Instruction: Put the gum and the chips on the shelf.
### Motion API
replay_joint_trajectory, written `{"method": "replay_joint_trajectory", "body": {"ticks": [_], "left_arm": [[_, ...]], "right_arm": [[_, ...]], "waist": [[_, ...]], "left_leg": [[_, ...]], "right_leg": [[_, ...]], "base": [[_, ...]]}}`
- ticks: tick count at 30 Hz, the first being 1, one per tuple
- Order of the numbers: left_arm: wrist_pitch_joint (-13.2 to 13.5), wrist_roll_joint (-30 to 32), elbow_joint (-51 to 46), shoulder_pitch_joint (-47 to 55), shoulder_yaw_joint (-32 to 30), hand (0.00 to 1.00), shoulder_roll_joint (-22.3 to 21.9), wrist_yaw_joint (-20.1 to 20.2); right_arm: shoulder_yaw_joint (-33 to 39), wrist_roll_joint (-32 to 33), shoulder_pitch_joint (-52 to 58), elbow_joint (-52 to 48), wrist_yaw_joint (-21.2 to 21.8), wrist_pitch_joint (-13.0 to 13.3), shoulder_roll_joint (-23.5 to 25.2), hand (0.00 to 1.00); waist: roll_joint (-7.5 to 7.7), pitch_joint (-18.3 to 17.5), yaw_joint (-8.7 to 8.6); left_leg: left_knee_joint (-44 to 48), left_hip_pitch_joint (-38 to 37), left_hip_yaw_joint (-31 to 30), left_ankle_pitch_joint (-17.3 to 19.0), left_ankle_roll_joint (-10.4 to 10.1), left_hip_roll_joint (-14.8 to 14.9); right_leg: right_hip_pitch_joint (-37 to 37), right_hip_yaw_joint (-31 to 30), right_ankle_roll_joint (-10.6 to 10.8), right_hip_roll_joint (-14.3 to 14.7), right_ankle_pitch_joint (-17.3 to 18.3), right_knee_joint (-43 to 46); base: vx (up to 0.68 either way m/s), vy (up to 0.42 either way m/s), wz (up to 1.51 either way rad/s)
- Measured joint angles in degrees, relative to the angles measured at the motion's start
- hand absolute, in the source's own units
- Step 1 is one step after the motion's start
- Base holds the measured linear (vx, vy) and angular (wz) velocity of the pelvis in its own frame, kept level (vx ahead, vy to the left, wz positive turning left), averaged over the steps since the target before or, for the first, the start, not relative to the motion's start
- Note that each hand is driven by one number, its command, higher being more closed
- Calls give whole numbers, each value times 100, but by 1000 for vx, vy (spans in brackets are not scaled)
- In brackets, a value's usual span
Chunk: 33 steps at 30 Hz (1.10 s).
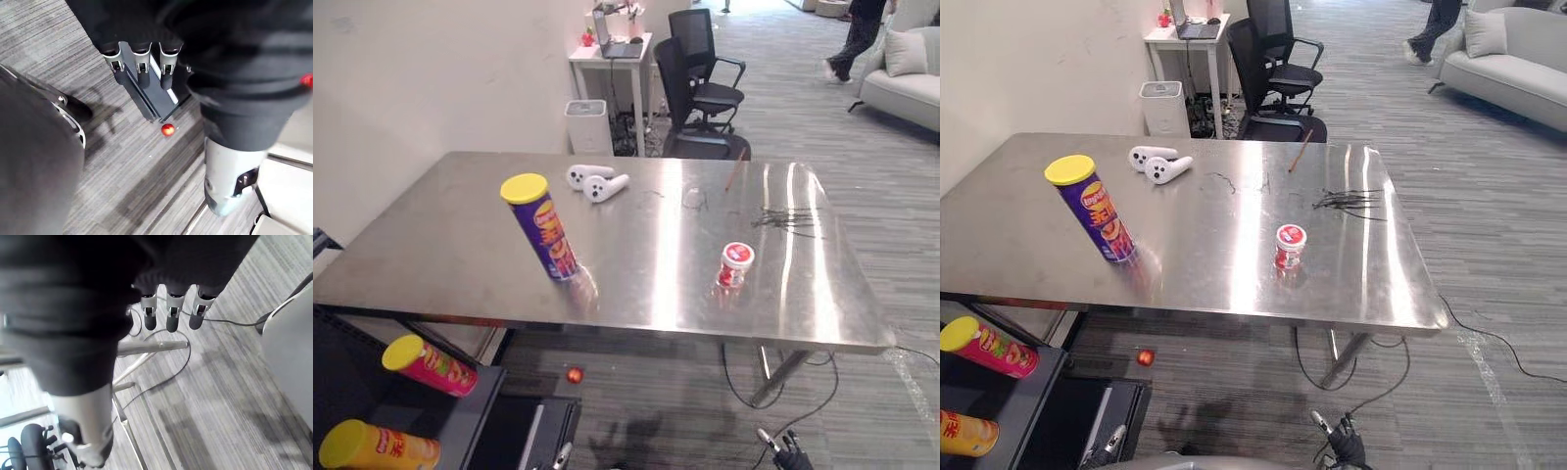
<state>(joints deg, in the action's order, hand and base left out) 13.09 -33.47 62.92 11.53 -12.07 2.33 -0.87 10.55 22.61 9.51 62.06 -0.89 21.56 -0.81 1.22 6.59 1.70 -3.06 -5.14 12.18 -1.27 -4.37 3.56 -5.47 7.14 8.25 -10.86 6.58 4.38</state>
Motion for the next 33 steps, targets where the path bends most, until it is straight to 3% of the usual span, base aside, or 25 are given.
{"method": "replay_joint_trajectory", "body": {"ticks": [10, 18, 25, 27, 29, 33], "left_arm": [[-38, 89, -6, 75, 215, 0, 103, -13], [-199, 279, -42, 82, -1, 0, 171, -45], [-274, 336, -477, 239, -193, 0, 114, -2], [-374, 336, -642, 238, -191, 0, 138, -4], [-409, 335, -704, 247, -184, 0, 180, -9], [-496, 340, -750, 247, -95, 0, 195, -51]], "right_arm": [[294, 7, 93, 191, -640, -14, -26, 0], [1372, 116, -13, 52, -1249, -106, 3, 0], [1915, 271, -43, -1837, -1526, 108, -235, 0], [2101, 245, -131, -2470, -1633, 207, -344, 0], [2135, 133, -257, -2999, -1850, 287, -460, 0], [2091, -270, -386, -3838, -2191, 334, -539, 0]], "waist": [[75, 8, 7], [170, 15, 24], [240, 31, 23], [328, 46, 24], [398, 44, 63], [383, 35, 21]], "left_leg": [[-255, -18, -347, 8, -1, -8], [-230, -218, -201, 98, -60, 34], [-231, -416, 145, 275, -41, 106], [-233, -413, 175, 283, -36, 87], [-234, -400, 282, 281, -34, 79], [-236, -404, 296, 278, -30, 65]], "right_leg": [[17, 220, -195, 58, -98, -323], [-92, 110, -48, 104, -310, -375], [-64, 2, -20, 109, -384, -327], [-39, 4, -19, 88, -384, -330], [36, 4, -17, 79, -382, -336], [37, 19, -15, 71, -381, -359]], "base": [[-23, 5, -13], [127, -1, -13], [36, 13, -26], [-23, 9, -8], [-32, 1, -23], [-11, -3, -5]]}}
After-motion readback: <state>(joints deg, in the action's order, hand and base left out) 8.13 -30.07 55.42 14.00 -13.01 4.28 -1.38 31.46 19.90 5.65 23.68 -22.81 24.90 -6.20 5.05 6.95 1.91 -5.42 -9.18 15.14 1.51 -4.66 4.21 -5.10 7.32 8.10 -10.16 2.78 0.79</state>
